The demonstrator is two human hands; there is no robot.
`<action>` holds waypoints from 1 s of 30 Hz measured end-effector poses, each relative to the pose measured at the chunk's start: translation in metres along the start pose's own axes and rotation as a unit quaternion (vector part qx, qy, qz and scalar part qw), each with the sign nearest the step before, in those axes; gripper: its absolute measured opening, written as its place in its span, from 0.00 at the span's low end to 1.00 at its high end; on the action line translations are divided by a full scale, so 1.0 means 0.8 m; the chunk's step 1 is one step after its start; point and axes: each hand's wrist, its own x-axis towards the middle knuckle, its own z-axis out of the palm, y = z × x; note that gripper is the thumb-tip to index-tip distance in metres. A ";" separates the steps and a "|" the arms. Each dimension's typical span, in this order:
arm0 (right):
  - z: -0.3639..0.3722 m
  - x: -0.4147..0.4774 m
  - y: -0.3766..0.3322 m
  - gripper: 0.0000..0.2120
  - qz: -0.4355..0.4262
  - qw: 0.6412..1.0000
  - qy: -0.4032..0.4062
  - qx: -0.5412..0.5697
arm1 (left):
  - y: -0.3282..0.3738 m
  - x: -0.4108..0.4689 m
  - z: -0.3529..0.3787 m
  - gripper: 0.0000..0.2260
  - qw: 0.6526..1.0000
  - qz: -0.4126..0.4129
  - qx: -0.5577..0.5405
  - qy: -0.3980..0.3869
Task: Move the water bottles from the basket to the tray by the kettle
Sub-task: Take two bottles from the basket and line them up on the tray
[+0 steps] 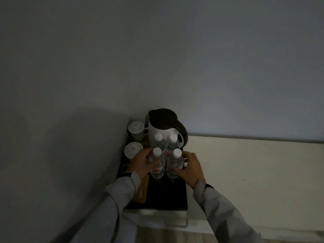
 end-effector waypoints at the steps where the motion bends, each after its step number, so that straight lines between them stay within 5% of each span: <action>1: 0.000 0.001 -0.001 0.29 0.000 1.000 0.006 -0.001 | -0.001 0.002 0.000 0.15 1.000 0.003 0.014 -0.003; 30: -0.018 0.018 -0.020 0.24 -0.031 0.998 -0.042 -0.028 | -0.007 0.014 0.004 0.22 0.997 0.000 0.075 -0.015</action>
